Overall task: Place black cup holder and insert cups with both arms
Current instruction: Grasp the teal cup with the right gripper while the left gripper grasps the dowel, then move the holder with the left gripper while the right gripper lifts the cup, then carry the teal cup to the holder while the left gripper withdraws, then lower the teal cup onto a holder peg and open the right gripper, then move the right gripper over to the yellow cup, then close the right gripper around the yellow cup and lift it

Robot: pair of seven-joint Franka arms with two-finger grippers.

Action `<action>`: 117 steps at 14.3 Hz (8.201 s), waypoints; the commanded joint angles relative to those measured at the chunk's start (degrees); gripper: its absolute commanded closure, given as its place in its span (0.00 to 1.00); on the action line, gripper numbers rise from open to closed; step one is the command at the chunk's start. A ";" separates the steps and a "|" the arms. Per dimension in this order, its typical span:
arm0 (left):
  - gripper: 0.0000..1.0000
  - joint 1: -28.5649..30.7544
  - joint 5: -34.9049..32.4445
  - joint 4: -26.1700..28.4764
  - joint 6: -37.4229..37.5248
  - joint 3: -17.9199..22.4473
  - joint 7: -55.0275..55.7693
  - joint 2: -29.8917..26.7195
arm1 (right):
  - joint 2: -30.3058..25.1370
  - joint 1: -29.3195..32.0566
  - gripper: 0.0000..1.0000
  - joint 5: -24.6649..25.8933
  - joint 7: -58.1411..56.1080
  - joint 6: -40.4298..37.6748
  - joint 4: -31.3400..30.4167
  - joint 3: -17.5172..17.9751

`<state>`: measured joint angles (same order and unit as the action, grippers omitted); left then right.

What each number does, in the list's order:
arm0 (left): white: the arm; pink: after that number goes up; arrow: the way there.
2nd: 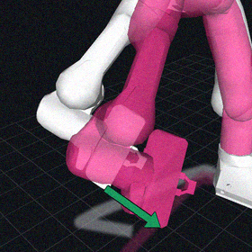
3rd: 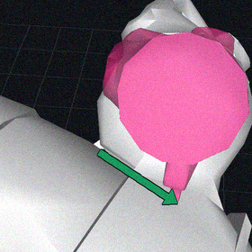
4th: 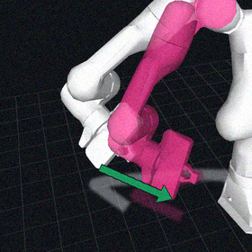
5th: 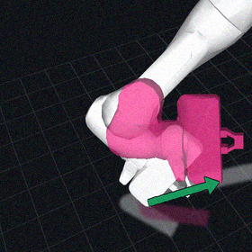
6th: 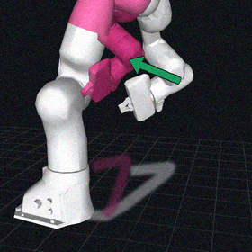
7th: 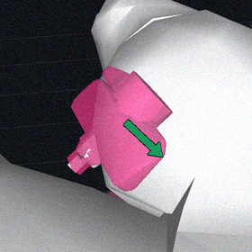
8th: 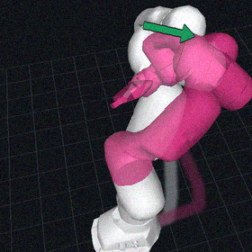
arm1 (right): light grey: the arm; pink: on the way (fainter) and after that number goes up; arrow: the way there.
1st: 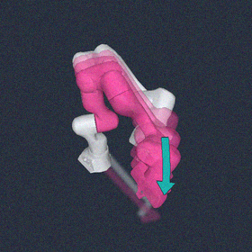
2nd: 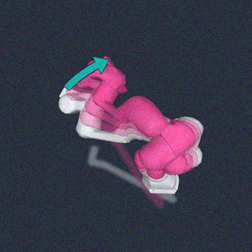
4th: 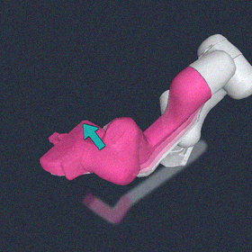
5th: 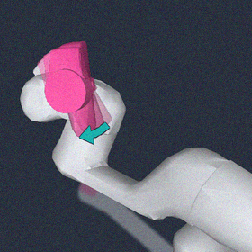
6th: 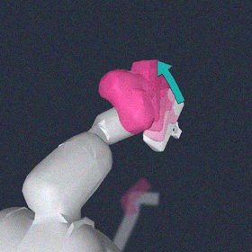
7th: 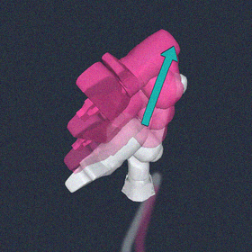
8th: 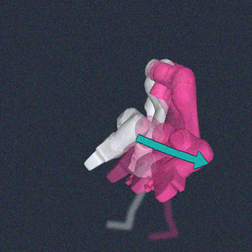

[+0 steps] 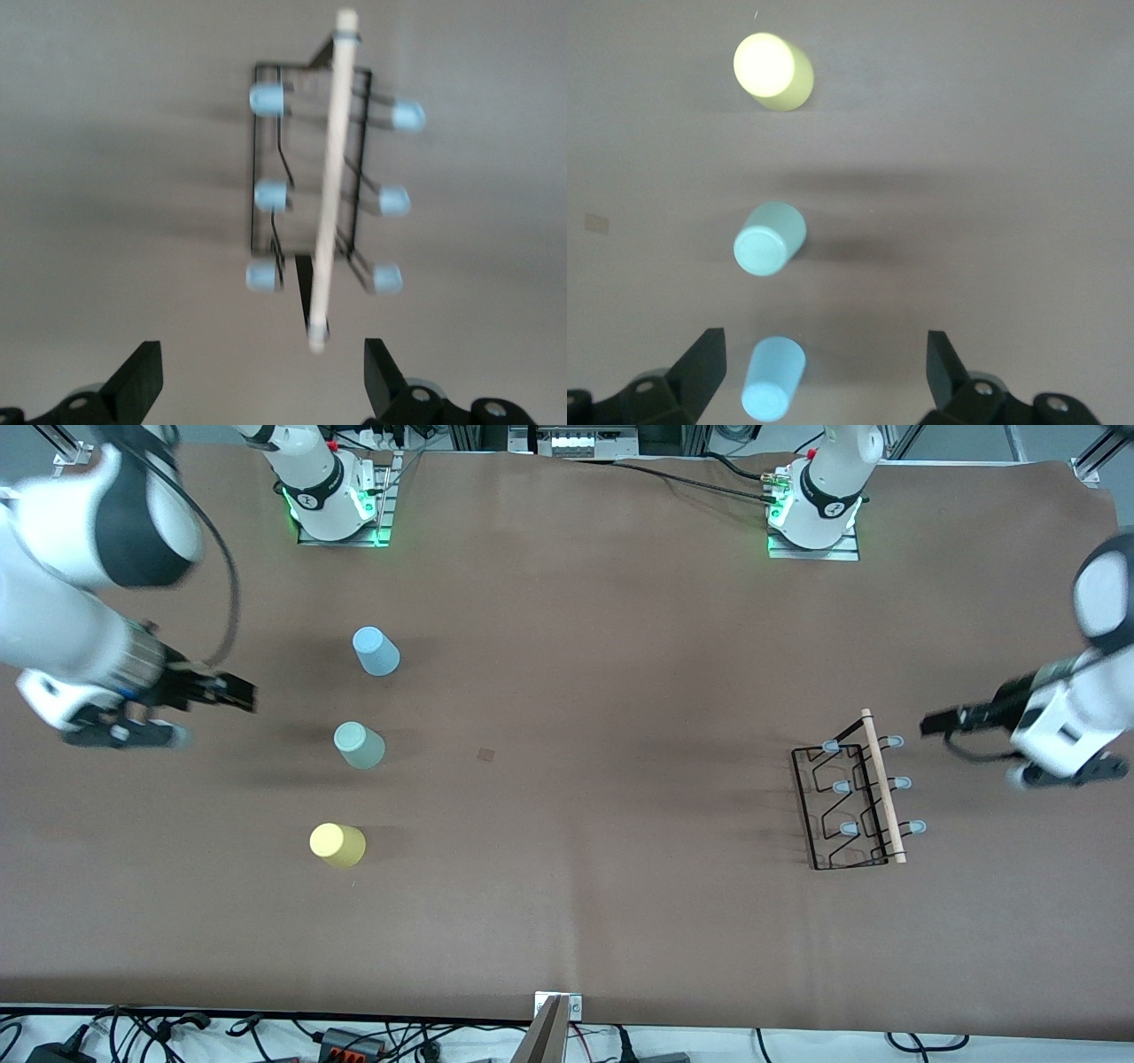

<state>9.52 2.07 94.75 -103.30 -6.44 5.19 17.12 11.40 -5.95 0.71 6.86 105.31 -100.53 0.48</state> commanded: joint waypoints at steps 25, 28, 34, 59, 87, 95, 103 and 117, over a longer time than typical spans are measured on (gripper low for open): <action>0.99 -10.55 -1.90 -0.43 -5.35 -8.31 10.95 3.10 | 20.06 -6.27 0.00 -5.19 5.62 7.37 -1.60 -0.21; 0.99 -19.15 -1.72 -5.61 -5.16 -8.41 18.44 4.50 | 20.33 -6.27 0.00 -5.19 5.62 7.28 -1.69 -0.21; 0.98 -33.58 -1.10 -17.29 -6.12 -8.32 36.62 13.36 | 20.77 -6.27 0.27 -5.19 5.62 6.93 -1.60 -0.21; 0.00 -7.44 -7.96 -24.35 19.86 -7.62 25.09 -1.89 | 17.16 -17.50 0.73 -14.07 24.92 -13.74 22.74 0.84; 0.00 -0.99 -4.53 -2.29 6.88 -1.29 5.01 -16.68 | 25.51 -26.66 0.00 -19.00 39.38 -2.05 28.11 -13.90; 0.00 -1.52 -4.18 -2.56 7.24 -1.73 5.10 -16.68 | 32.45 -15.25 0.00 -11.52 8.28 10.79 28.02 -15.33; 0.00 -0.99 -4.09 -2.29 6.36 -1.64 4.92 -15.45 | 37.81 -13.48 0.00 -11.34 1.92 16.95 28.02 -15.16; 0.00 -1.17 -2.77 -1.94 10.91 -1.82 4.31 -15.80 | 38.35 -13.65 0.83 -12.31 1.05 15.64 28.19 -14.63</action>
<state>8.33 -1.21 92.72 -94.78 -8.27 10.77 1.84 50.61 -19.82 -11.08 9.48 121.94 -72.90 -14.80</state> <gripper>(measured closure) 0.000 0.326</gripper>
